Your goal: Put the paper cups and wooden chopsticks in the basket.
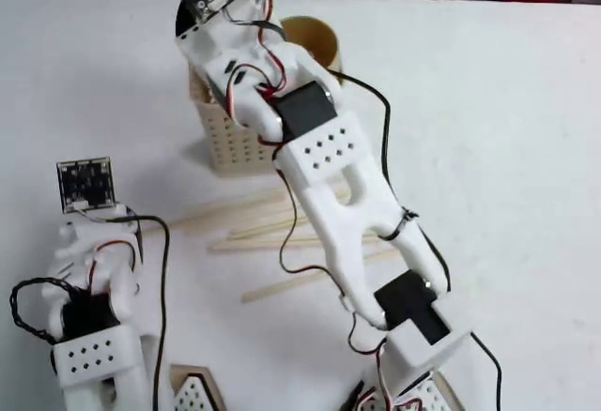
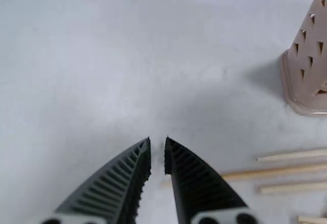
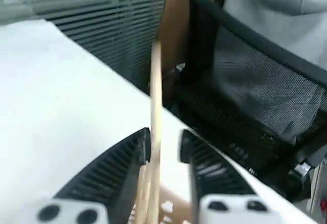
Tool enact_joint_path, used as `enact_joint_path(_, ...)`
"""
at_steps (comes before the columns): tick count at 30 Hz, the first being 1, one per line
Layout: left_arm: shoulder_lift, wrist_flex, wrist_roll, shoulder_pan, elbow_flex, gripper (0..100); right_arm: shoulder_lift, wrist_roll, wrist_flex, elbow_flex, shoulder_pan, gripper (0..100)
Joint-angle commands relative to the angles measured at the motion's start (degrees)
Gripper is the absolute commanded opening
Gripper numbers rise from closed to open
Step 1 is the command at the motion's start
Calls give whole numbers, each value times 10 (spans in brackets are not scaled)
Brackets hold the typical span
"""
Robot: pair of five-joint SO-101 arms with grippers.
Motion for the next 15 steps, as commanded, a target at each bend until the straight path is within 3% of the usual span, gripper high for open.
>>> enact_joint_path(1, -10, -31, -4, -3, 0, 68, -21, -5, 34, -26, 7, 145)
enact_joint_path(8, -10, -33, -4, -4, 0, 68, -101, 9, 189, -24, 9, 145)
enact_joint_path(15, -10, -34, -2, -4, 0, 68, -134, 143, 395, -23, 9, 145)
